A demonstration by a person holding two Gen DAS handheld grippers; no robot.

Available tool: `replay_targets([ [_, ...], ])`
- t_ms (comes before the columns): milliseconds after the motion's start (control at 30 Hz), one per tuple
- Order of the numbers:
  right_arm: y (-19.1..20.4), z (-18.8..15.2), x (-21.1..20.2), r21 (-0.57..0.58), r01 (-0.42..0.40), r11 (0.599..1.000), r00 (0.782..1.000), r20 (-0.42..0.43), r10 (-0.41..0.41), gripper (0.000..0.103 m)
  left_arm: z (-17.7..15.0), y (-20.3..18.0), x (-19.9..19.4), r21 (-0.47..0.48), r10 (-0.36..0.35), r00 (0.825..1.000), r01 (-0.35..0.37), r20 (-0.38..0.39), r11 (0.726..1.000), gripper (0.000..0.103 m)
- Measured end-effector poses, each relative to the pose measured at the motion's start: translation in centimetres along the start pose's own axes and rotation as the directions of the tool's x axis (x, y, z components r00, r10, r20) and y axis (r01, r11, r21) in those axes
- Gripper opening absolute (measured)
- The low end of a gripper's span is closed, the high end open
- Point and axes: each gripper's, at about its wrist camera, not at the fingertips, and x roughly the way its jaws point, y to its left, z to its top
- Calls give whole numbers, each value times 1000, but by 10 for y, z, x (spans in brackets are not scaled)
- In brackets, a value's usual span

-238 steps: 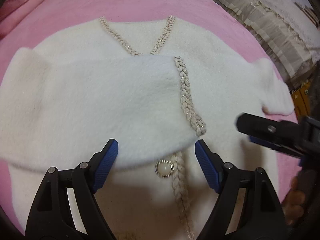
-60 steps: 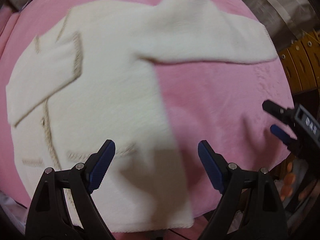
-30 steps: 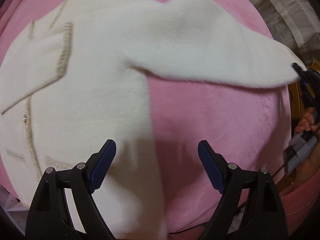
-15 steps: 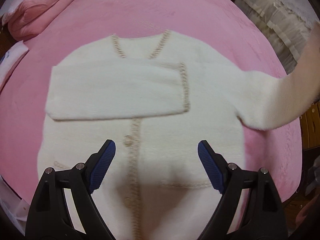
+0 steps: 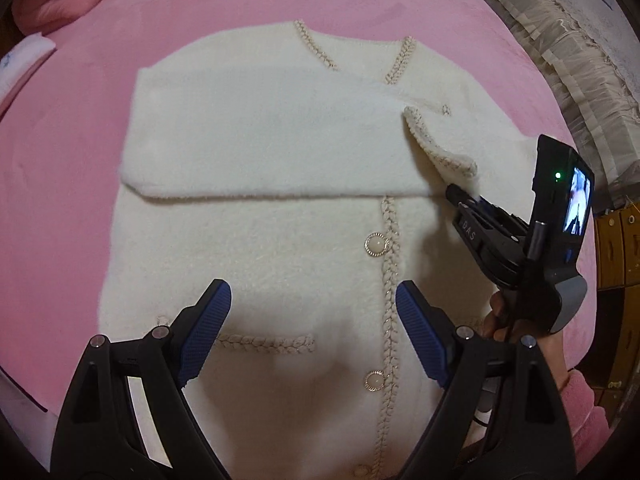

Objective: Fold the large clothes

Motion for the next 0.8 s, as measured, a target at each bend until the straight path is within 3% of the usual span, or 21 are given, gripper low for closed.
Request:
replay_targets([
  [33,-3,1,4,-3,-20,1000,1000,1,20,24,-1,1,5,4,-10,1000,10,-9,1000,83],
  [100,7,-8,-2,2,-97,995,995,5,97,69,-3,-2,9,10,-29,999,29,-27,1000,83],
  [167,-3,2,-11,6,-134,991,991,25,134,81,0,-2,14,1,-69,997,69,-35,998,83],
  [267,3,-5,-30,-15,-161,987,984,73,162,81,5,-11,19,-20,-171,984,170,-47,985,83],
  [400,-18,-7,-49,-14,-169,986,979,118,169,86,17,-29,35,-96,-345,936,337,-71,936,83],
  [500,-21,-24,-77,-7,-149,989,979,136,149,87,25,-49,46,-132,-420,906,411,-52,902,82],
  [567,-33,-38,-82,-1,-128,992,986,112,128,87,30,-65,57,-165,-450,892,438,-42,884,75],
  [667,-57,-56,-80,25,-116,993,991,70,114,87,32,-85,75,-230,-442,895,419,-57,878,67],
  [800,-89,-82,-71,113,-138,984,990,28,136,87,26,-109,95,-257,-347,936,321,-61,911,54],
])
